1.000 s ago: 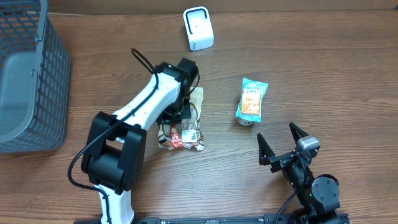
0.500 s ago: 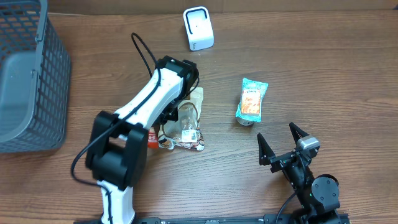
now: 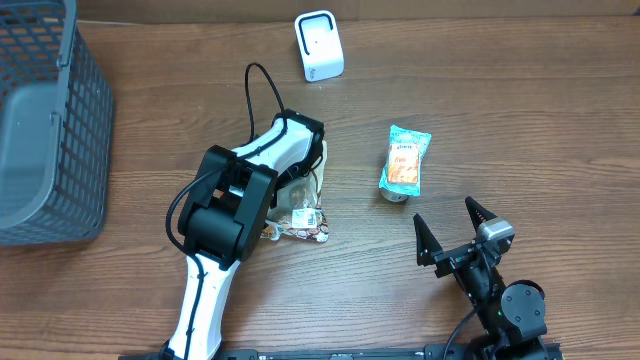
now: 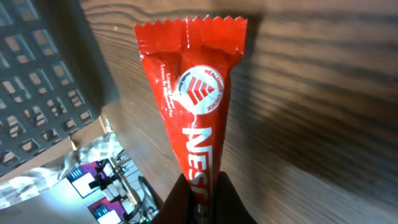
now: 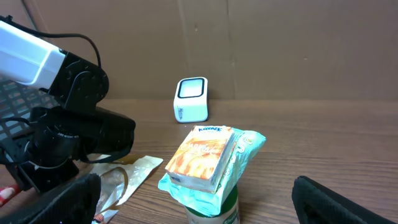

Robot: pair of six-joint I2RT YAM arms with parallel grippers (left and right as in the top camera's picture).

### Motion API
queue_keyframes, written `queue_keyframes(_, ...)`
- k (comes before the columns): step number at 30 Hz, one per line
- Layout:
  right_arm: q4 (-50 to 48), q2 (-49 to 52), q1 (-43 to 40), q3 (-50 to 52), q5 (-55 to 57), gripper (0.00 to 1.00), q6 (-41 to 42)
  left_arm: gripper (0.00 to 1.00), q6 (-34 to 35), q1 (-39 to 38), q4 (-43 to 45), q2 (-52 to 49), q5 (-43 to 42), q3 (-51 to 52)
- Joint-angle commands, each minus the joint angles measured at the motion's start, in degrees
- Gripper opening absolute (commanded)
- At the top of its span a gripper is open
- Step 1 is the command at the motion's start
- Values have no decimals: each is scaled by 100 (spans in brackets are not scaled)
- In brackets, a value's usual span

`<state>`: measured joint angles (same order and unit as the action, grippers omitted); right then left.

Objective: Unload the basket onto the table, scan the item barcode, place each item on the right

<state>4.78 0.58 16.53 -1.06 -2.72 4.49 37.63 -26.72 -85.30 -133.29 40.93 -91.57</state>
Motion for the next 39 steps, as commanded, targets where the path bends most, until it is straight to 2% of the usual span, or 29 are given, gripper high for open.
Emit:
queue_keyframes(1,-13,-42,-26,59,28,100,20,4,337,-44,33,31,225,-136)
queue_keyframes(10,-13,-42,-26,59,28,100,20,4,330,-55,612,31,-553,-133)
queue_keyframes(21,-13,-42,-26,59,28,100,20,4,330,-59,791,28,-839,-131)
queue_keyframes(22,-13,-42,-26,59,28,100,20,6,330,-59,804,28,-881,-133)
queue_keyframes(23,-13,-42,-26,59,28,100,20,12,330,-55,822,28,-907,-133)
queue_keyframes(25,-13,-42,-26,59,28,100,20,12,330,-55,828,28,-907,-133)
queue_keyframes(30,-13,-42,-26,59,28,100,20,12,332,-55,848,28,-955,-133)
queue_keyframes(35,-13,-42,-26,59,28,100,20,5,332,-50,929,28,-1078,-133)
queue_keyframes(39,-13,-42,-26,59,28,100,20,4,332,-28,907,31,-1093,-133)
